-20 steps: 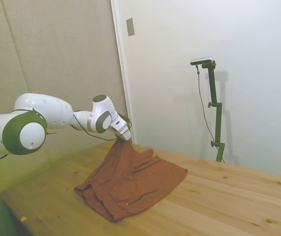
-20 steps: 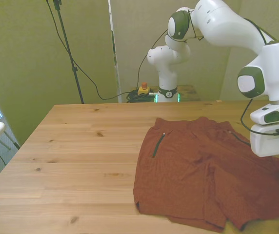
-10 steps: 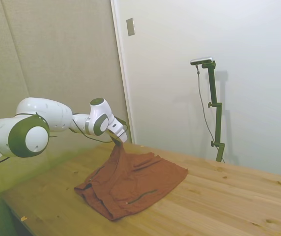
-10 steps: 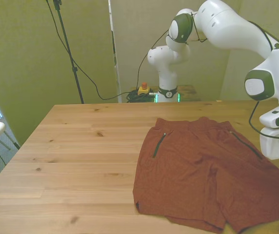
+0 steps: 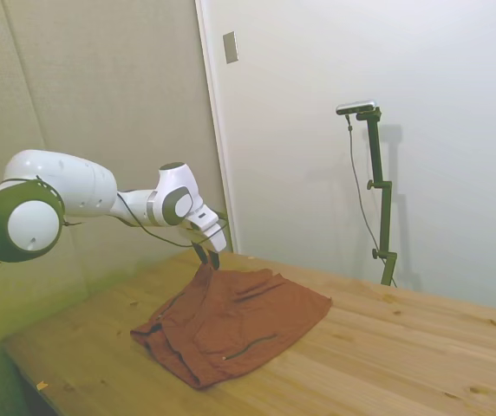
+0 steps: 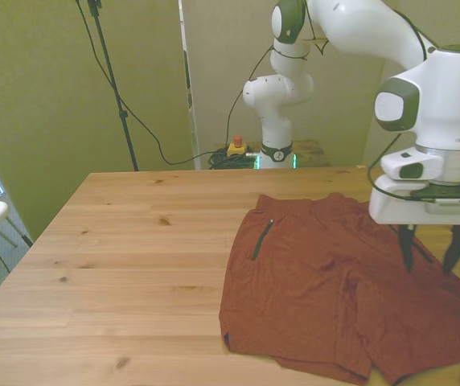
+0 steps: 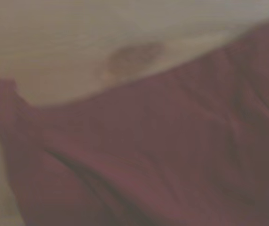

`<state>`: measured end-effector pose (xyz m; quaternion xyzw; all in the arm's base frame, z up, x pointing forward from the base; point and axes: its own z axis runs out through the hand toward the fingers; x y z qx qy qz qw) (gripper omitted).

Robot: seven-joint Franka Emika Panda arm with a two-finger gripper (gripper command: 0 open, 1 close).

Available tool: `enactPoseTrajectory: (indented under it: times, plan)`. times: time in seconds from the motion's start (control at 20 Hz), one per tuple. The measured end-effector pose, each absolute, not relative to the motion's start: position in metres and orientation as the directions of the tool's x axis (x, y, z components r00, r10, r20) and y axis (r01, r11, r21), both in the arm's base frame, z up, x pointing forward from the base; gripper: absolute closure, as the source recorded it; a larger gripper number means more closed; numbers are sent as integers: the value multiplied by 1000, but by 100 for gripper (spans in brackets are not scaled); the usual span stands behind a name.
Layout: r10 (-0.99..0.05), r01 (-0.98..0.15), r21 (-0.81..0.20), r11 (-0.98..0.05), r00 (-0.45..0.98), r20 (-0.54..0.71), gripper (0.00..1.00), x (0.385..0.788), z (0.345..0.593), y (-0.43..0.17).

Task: Unfold the shorts

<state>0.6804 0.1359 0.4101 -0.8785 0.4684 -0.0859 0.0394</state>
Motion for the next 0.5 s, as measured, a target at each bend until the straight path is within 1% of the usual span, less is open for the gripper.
enactPoseTrajectory:
  times: [0.1,0.25,0.35,0.5]
  plan:
    - [-812,-805,-109,-583,575,100,0,652,425,126]
    - [-787,-781,-100,-617,608,110,0,608,453,110]
    - [-774,-769,-94,-632,621,119,0,578,465,93]
    - [-779,-774,-94,-626,615,125,0,532,478,62]
